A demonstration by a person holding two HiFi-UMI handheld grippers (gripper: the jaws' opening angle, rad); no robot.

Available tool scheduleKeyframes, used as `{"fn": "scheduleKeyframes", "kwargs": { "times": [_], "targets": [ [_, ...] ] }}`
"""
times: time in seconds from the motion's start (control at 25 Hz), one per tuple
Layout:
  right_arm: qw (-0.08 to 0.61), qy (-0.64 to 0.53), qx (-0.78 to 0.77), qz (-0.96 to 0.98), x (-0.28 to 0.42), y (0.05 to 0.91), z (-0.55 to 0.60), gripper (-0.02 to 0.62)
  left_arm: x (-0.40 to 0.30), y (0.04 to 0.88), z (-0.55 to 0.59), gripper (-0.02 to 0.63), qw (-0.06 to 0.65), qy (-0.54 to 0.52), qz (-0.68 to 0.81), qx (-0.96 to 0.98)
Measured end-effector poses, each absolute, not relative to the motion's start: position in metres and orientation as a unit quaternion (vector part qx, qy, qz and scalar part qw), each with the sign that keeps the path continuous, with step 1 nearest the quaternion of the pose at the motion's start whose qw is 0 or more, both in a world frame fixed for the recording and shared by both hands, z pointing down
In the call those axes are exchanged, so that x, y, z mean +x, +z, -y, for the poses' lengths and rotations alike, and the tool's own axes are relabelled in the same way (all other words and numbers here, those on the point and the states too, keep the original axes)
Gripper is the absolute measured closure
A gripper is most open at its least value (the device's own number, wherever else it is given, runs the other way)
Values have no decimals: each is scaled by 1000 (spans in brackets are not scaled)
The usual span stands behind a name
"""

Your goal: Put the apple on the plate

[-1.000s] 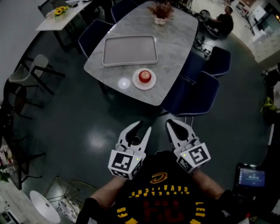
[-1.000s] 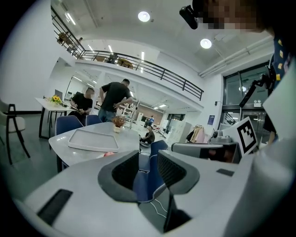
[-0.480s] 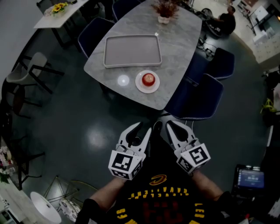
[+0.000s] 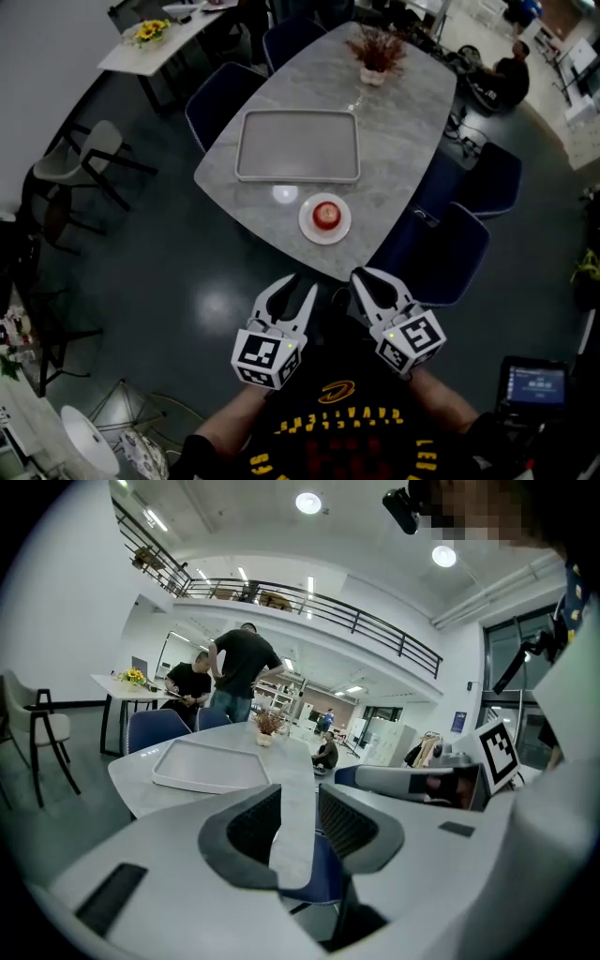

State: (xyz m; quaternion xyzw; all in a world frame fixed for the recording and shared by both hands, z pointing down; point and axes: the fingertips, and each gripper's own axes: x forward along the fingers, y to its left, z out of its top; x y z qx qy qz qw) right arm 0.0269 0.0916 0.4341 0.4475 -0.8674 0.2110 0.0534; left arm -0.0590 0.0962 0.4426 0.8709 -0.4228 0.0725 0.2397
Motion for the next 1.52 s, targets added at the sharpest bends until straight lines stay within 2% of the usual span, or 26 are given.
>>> {"fn": "scheduleKeyframes", "kwargs": {
  "times": [0.08,0.68,0.76,1.04,1.52],
  "targets": [
    [53,223,439,869,38,438,-76,545,-50,447,-82,479,239,80,432,866],
    [117,264,412,864,91,509,13,543,-44,507,-10,479,286,134,499,807],
    [129,272,409,861,92,523,18,523,-49,521,-4,479,304,136,505,796],
    [171,307,423,835,106,584,62,525,-55,591,39,479,379,161,492,767],
    [237,353,443,789,93,644,77,525,-69,678,56,479,468,228,451,724]
  ]
}}
